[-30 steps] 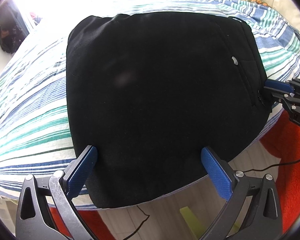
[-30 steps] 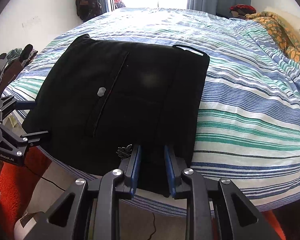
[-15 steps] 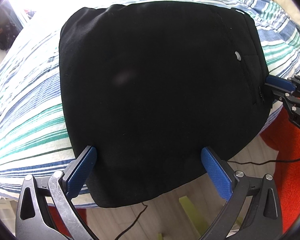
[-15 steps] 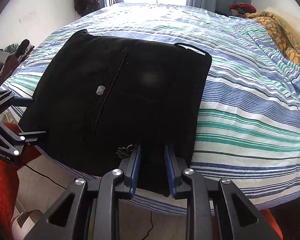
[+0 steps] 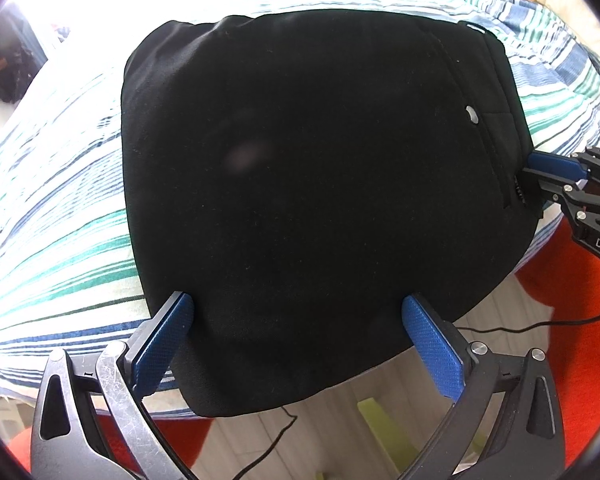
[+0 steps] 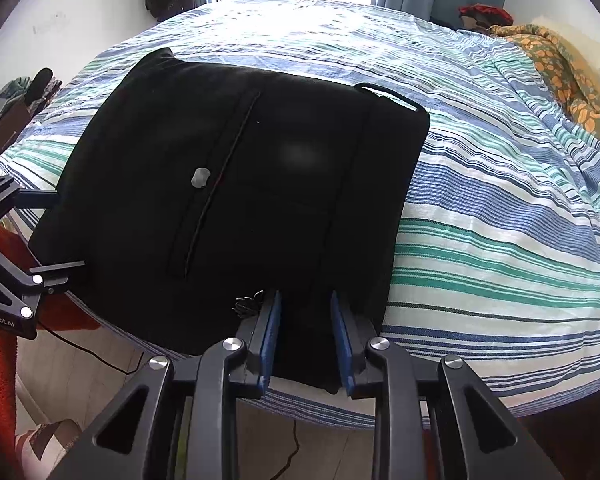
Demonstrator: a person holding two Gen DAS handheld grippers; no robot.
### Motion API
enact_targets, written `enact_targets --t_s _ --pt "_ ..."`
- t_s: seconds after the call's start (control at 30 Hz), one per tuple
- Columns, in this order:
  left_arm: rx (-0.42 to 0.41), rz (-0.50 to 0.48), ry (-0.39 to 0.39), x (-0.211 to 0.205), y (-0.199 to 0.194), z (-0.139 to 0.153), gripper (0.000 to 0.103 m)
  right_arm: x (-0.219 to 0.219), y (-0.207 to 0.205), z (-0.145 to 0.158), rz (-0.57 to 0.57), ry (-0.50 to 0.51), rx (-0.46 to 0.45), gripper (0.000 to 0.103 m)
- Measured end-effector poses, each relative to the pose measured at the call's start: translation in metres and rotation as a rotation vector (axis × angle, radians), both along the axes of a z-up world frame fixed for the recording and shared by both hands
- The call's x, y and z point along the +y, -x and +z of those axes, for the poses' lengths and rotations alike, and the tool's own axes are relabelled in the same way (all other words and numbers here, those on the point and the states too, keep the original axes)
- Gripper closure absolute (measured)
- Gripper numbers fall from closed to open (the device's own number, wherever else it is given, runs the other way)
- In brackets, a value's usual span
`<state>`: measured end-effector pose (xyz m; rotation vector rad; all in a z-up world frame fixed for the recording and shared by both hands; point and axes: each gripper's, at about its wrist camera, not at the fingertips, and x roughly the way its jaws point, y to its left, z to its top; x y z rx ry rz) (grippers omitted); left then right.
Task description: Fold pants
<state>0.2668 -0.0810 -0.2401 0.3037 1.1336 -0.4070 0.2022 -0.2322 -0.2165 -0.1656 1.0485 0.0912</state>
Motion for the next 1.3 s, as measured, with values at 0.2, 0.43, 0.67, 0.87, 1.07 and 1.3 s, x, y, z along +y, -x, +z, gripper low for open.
enact_targets --t_s 0.2,0.43,0.67,0.87,1.07,1.3 --pt "0.002 0.012 -0.005 -0.003 0.001 0.002 0.000 0.000 -0.009 0.002 0.022 -0.007 0.031 0.076" --pt "-0.033 0.037 0.015 -0.001 0.008 0.001 0.000 0.001 0.006 -0.001 -0.006 -0.011 -0.069 0.075" --pt "-0.057 0.041 0.033 0.003 0.015 0.002 0.000 -0.003 0.006 0.000 -0.010 -0.035 -0.080 0.074" --pt "-0.058 0.059 0.048 0.006 0.018 0.006 0.000 -0.008 0.015 0.001 -0.017 -0.071 -0.100 0.074" --pt "-0.070 0.077 0.049 0.008 0.019 0.008 0.000 -0.009 0.015 0.002 -0.031 -0.079 -0.121 0.073" --pt "-0.060 0.074 0.063 0.013 0.016 0.009 0.000 -0.007 0.016 0.008 -0.046 -0.063 -0.143 0.072"
